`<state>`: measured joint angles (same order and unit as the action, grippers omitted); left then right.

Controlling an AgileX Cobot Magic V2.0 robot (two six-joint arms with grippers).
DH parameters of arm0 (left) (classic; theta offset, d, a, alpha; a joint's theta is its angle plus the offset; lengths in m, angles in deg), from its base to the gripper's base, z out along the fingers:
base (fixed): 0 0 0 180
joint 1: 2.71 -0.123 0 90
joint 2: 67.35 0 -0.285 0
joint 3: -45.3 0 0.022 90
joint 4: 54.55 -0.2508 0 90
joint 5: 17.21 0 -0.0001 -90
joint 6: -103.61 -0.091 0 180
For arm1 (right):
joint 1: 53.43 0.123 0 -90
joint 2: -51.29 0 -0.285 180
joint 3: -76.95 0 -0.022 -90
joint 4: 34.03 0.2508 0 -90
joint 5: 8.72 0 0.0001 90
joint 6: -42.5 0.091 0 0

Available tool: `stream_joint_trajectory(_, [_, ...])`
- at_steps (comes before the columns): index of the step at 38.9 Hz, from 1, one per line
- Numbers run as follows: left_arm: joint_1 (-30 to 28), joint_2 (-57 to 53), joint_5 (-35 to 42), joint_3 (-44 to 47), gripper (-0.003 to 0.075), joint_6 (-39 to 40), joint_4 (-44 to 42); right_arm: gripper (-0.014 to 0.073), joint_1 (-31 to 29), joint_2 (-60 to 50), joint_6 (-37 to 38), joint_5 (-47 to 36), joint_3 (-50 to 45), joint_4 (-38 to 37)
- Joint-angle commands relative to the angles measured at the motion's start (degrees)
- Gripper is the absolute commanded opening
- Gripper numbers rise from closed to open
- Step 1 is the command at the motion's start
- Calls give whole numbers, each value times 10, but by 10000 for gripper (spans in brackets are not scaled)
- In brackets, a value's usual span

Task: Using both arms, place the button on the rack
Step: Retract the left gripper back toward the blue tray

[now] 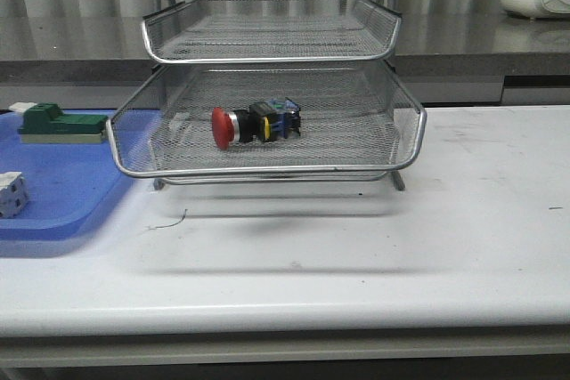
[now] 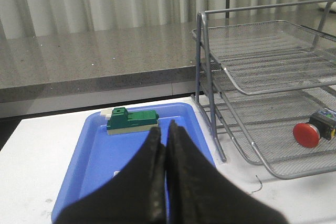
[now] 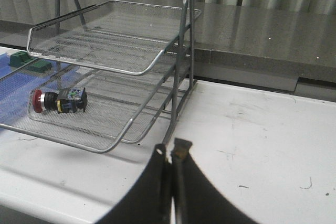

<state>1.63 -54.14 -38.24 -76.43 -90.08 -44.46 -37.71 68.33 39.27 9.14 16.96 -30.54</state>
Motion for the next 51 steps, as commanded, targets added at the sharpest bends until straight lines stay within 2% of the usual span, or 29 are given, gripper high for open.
stream_joint_trajectory(1, [1,6,47,-16,-19,7,9,-62,0,5,-2,-49,16,-1])
stream_joint_trajectory(15, [1,6,47,-16,-19,7,9,-62,0,5,-2,-52,16,-1])
stream_joint_trajectory(26, [1,6,47,-16,-19,7,9,-62,0,27,-2,-126,25,4])
stream_joint_trajectory(43, [1,6,47,-16,-19,7,9,-62,5,290,-2,-83,188,4])
stream_joint_trajectory(47, [1,6,47,-16,-19,7,9,-62,28,359,-2,-65,220,4])
stream_joint_trajectory(51, [1,6,47,-16,-19,7,9,-62,75,416,-2,-48,242,4])
